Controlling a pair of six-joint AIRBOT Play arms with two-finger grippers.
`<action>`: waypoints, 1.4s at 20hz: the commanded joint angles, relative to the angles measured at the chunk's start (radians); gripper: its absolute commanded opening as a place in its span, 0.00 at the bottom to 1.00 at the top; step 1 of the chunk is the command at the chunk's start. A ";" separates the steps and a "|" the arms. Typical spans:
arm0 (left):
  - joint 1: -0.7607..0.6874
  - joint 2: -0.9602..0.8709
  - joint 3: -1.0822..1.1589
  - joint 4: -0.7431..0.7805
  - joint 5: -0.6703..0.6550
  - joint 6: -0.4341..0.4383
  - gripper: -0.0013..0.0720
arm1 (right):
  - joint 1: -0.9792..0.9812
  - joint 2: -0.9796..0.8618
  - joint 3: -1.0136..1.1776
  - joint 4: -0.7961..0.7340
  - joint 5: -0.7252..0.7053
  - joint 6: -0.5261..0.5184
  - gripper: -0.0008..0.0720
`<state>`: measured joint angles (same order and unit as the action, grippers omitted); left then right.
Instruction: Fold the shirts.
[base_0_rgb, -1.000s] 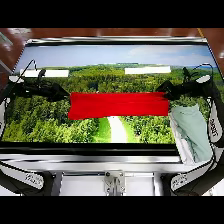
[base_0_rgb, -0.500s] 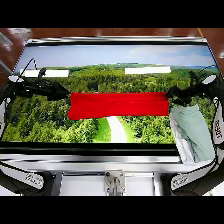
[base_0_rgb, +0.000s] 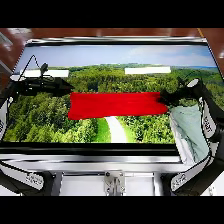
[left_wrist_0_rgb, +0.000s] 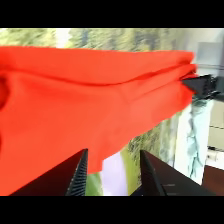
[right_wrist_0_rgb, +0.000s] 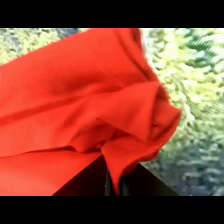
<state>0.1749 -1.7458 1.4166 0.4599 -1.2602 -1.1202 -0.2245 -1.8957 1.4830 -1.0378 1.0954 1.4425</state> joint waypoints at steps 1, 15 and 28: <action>-0.040 0.000 0.001 -0.038 0.032 0.013 0.39 | 0.009 0.038 0.002 0.152 -0.056 -0.061 0.09; -0.675 -0.153 0.004 -0.348 0.486 0.028 0.09 | 0.010 0.616 0.001 0.207 0.320 0.050 0.09; -0.715 -0.348 0.237 -0.560 0.386 0.031 0.08 | 0.171 0.658 0.001 0.119 0.195 0.126 0.09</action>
<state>-0.6079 -2.1109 1.6394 -0.0963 -0.8913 -1.0870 -0.1036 -1.2396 1.4834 -0.8684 1.3418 1.5352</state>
